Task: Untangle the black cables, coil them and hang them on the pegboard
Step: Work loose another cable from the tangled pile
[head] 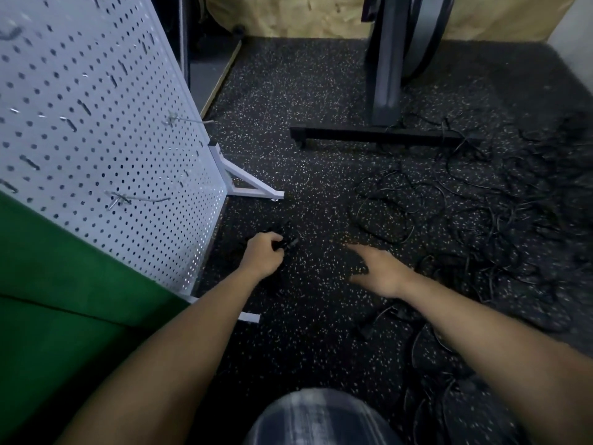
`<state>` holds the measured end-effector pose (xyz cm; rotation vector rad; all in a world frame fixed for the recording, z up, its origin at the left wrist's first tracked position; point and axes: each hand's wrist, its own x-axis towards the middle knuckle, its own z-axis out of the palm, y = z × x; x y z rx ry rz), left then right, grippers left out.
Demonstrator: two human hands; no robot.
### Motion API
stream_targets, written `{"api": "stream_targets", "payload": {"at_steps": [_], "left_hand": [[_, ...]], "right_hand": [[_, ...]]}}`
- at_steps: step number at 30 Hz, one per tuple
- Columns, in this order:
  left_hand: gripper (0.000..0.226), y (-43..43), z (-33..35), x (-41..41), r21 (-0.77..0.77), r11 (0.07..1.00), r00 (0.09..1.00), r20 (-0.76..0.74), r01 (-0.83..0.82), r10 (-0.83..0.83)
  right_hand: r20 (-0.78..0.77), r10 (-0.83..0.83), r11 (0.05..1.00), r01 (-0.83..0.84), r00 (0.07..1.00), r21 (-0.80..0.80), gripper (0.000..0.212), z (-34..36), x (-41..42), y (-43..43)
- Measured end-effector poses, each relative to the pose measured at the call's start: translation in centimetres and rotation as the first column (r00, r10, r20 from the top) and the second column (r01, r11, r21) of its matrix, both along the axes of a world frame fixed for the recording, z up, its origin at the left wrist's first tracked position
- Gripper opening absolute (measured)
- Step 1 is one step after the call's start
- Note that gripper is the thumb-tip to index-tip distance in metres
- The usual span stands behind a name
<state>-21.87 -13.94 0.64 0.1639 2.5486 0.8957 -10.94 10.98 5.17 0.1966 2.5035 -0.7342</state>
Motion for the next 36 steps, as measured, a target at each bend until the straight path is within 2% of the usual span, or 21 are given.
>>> {"api": "stream_targets", "payload": {"at_steps": [4, 9, 17, 25, 30, 36], "left_hand": [[0.033, 4.3, 1.2, 1.4, 0.037, 0.975, 0.975, 0.027, 0.217, -0.218], [0.030, 9.7, 0.7, 4.3, 0.023, 0.907, 0.903, 0.091, 0.420, -0.420], [0.041, 16.4, -3.2, 9.2, -0.037, 0.731, 0.722, 0.195, 0.682, -0.664], [0.051, 21.1, -6.4, 12.5, -0.100, 0.559, 0.567, 0.168, 0.823, -0.806], [0.058, 23.4, -7.9, 16.0, -0.071, 0.400, 0.406, 0.166, 0.914, -0.899], [0.068, 24.7, -9.3, 18.9, -0.069, 0.255, 0.263, 0.212, 0.965, -0.941]], "right_hand": [[0.027, -0.049, 0.998, 0.049, 0.998, 0.026, 0.078, 0.0, 3.0, 2.5], [0.073, -0.137, 0.990, 0.134, 0.988, 0.044, 0.077, -0.3, 7.5, 6.2], [0.130, -0.287, 0.957, 0.279, 0.949, 0.077, 0.074, -1.9, 14.7, 11.0], [0.151, -0.400, 0.916, 0.388, 0.904, 0.100, 0.072, -3.7, 20.0, 13.4], [0.193, -0.431, 0.902, 0.415, 0.881, 0.119, 0.073, -5.2, 22.8, 14.4], [0.206, -0.461, 0.887, 0.455, 0.863, 0.081, 0.071, -6.9, 24.5, 14.3]]}}
